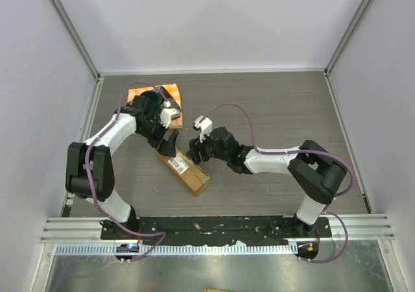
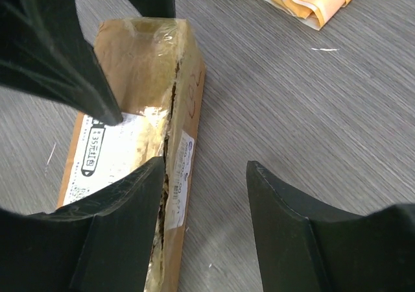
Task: Unpack the express box
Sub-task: Open the express box at the center of the board.
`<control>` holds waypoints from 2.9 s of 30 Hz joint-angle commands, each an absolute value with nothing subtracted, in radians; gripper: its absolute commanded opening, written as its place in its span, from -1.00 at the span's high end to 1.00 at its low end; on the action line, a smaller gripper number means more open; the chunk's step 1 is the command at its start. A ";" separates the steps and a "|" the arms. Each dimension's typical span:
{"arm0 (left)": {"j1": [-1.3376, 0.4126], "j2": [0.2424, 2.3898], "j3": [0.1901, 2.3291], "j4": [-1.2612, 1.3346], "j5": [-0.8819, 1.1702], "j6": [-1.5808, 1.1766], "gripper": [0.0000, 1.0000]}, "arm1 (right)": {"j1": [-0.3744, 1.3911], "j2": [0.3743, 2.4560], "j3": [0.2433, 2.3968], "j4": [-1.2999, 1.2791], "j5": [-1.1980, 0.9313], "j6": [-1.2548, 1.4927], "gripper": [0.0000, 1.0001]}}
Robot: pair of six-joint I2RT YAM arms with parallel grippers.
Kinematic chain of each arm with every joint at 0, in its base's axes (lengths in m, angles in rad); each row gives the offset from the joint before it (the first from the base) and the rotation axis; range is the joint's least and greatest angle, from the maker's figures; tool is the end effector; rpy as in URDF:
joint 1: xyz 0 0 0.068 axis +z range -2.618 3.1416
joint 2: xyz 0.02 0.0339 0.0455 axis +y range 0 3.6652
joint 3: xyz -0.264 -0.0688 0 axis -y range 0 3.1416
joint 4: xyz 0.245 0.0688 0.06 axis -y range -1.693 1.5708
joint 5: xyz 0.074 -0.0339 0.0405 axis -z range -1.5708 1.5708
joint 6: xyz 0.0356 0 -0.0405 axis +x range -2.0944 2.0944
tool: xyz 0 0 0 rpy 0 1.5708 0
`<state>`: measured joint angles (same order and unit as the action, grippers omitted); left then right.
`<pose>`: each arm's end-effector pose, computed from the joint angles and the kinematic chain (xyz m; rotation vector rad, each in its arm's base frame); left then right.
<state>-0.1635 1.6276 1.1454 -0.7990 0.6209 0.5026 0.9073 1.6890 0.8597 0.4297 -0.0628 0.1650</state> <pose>0.3018 -0.0708 0.2180 0.9847 2.4669 -0.7737 0.2210 0.2864 0.1929 -0.7829 1.8939 0.7495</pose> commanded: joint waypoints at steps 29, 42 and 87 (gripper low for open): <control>-0.235 1.575 1.014 -0.690 0.465 0.580 -0.99 | 0.942 1.824 0.974 0.336 -0.149 0.140 0.17; -0.235 1.534 0.991 -0.695 0.482 0.610 -0.99 | 0.953 1.792 0.894 0.342 -0.106 0.180 0.99; -0.273 1.405 1.031 -0.859 0.590 0.775 -1.00 | 0.775 1.649 0.842 0.327 -0.196 0.155 0.98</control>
<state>-0.2691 1.4376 0.9703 -0.7483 0.5751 0.7570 0.7876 1.7851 0.7654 0.4747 -0.1967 0.2295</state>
